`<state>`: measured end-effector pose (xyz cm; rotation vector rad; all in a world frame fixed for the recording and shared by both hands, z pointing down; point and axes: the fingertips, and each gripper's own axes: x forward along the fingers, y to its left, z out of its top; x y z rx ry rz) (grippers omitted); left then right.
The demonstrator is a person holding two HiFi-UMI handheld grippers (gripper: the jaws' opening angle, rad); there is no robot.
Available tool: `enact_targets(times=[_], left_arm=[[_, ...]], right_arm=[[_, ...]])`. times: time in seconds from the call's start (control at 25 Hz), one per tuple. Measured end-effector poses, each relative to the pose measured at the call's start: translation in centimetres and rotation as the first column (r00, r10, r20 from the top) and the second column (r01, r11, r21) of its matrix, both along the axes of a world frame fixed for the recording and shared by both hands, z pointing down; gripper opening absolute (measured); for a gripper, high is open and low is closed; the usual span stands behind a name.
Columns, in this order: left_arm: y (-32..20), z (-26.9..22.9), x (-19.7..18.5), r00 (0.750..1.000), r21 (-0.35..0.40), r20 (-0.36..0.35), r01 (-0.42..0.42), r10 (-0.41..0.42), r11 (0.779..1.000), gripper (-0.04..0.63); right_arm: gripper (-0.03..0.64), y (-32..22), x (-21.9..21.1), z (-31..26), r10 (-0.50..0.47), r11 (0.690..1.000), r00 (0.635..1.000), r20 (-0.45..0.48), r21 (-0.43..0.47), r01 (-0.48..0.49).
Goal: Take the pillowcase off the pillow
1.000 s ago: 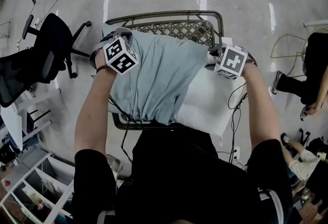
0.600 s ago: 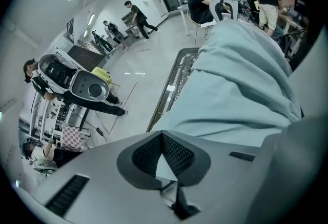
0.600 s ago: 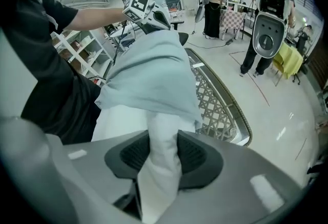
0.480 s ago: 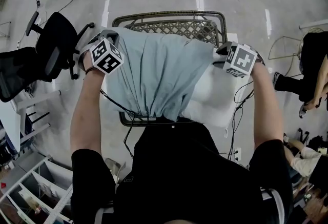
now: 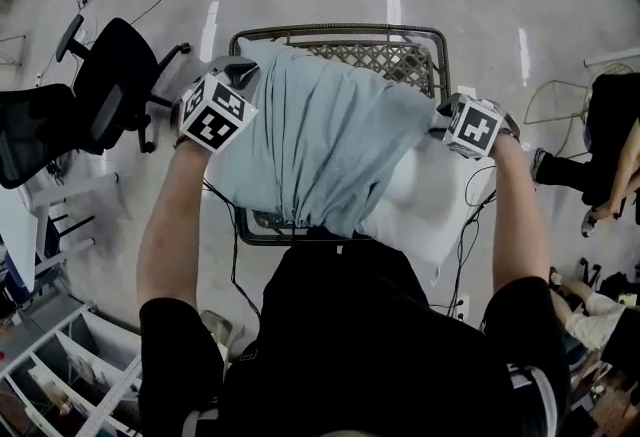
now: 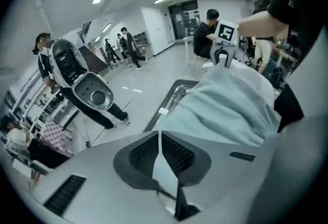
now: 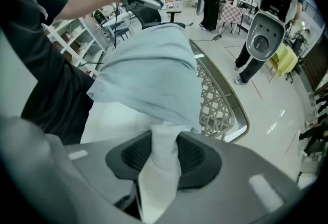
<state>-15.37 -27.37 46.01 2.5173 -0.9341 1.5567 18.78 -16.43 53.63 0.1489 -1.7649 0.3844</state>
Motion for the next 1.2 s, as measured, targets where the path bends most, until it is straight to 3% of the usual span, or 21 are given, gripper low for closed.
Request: enact_targets(times=[0.08, 0.16, 0.36, 0.48, 0.56, 0.64, 0.76, 0.8, 0.96, 1.2], left_arm=[[0.9, 0.9, 4.3, 0.997, -0.039, -0.061, -0.057, 0.055, 0.998, 0.025], [1.5, 1.8, 7.7, 0.991, -0.069, -0.078, -0.115, 0.109, 0.991, 0.091], [2.5, 3.7, 13.6, 0.956, -0.106, -0.047, -0.292, 0.289, 0.95, 0.164], [2.2, 4.3, 15.7, 0.942, -0.133, -0.053, -0.335, 0.331, 0.933, 0.166], [2.1, 5.3, 16.3, 0.926, -0.173, -0.006, -0.374, 0.378, 0.911, 0.171], [2.6, 6.2, 16.3, 0.896, -0.238, 0.049, -0.419, 0.442, 0.876, 0.167], [3.4, 7.1, 15.1, 0.83, -0.307, 0.153, -0.476, 0.537, 0.824, 0.015], [3.3, 7.3, 14.4, 0.807, -0.309, 0.195, -0.488, 0.557, 0.816, 0.009], [1.7, 7.4, 11.1, 0.769, -0.279, 0.325, -0.479, 0.551, 0.832, 0.007], [0.3, 7.3, 6.0, 0.786, -0.282, 0.374, -0.41, 0.493, 0.867, 0.006]], right_arm=[[0.155, -0.4, -0.7, -0.4, 0.01, 1.0, 1.0, 0.023, 0.015, -0.011], [0.153, -0.6, -1.4, -0.7, 0.004, 1.0, 0.999, 0.04, 0.026, -0.005], [0.152, -1.5, -2.8, -1.3, -0.048, 0.997, 0.996, 0.073, 0.058, 0.043], [0.15, -1.9, -3.9, -1.8, -0.087, 0.994, 0.993, 0.081, 0.078, 0.081], [0.15, -2.1, -4.6, -2.3, -0.124, 0.989, 0.989, 0.08, 0.092, 0.116], [0.15, -2.3, -5.2, -2.7, -0.159, 0.983, 0.984, 0.075, 0.105, 0.151], [0.146, -2.3, -5.5, -2.8, -0.21, 0.972, 0.977, 0.046, 0.116, 0.203], [0.144, -2.2, -5.5, -2.8, -0.222, 0.969, 0.974, 0.038, 0.116, 0.217], [0.13, -2.2, -5.3, -3.1, -0.219, 0.971, 0.974, 0.062, 0.109, 0.212], [0.11, -2.3, -4.6, -3.4, -0.162, 0.984, 0.98, 0.111, 0.09, 0.153]])
